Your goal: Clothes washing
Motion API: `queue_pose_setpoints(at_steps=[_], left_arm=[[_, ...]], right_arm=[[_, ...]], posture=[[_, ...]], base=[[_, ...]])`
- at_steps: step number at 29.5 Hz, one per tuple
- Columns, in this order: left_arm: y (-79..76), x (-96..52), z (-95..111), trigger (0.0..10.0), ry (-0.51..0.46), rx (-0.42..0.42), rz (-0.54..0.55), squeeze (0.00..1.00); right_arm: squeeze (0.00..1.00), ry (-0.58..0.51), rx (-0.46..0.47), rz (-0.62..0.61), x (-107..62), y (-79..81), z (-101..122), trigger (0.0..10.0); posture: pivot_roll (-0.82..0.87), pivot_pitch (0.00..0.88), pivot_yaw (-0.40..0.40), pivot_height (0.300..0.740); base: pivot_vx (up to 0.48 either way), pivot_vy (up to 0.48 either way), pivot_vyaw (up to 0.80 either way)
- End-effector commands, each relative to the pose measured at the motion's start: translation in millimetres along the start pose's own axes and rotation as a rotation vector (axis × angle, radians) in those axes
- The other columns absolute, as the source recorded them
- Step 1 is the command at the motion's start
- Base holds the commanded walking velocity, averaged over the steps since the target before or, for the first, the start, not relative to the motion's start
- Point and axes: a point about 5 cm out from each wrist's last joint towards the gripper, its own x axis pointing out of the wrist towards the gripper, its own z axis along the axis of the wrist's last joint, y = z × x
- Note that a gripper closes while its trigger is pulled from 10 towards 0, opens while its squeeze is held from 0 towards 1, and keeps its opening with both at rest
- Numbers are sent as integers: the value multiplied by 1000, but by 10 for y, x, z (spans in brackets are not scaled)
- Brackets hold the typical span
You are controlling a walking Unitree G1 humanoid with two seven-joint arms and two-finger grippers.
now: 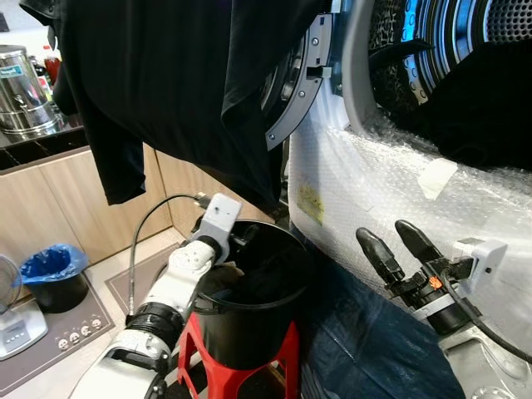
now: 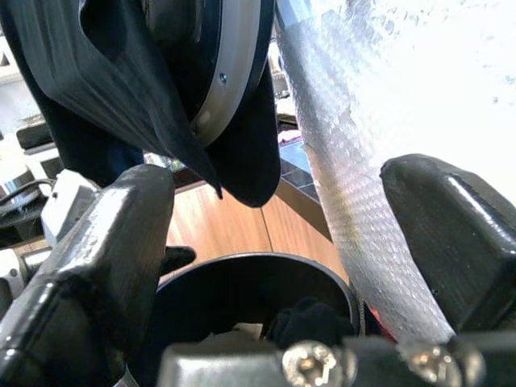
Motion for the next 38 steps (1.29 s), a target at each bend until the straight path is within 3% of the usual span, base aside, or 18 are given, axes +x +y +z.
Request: queue_pose_setpoints(at_steps=[1,5,7,14,26,33,38], left_arm=[[42,-25,-59,10000,11,-9,0,0],[50,-36,-101,10000,24,-5,-41,0],[28,-33,-131,10000,39,-50,-81,0],[-47,-27,-163,10000,57,-37,-144,0],[-16,26,-108,10000,68,-13,-148,0],[79,86,50,10000,23,-4,-72,0],[64,120,209,10000,-61,57,-65,0]], right_arm=[[0,-21,-17,17,28,3,57,10000],[0,27,-29,108,-30,64,62,10000],[0,73,-35,159,-113,107,57,10000],[0,181,-52,288,-396,241,189,10000],[0,291,-104,279,-619,285,377,10000],[0,308,-85,295,-658,372,483,10000],[0,311,-73,305,-663,424,553,10000]], posture=[[-68,0,25,740],[-72,0,19,740],[-84,24,14,740],[-129,111,-1,740],[-198,210,-37,740],[-229,257,-77,740],[-260,282,-111,740]], base=[[0,0,0],[0,0,0],[0,0,0],[0,0,0],[0,0,0],[0,0,0],[0,0,0]])
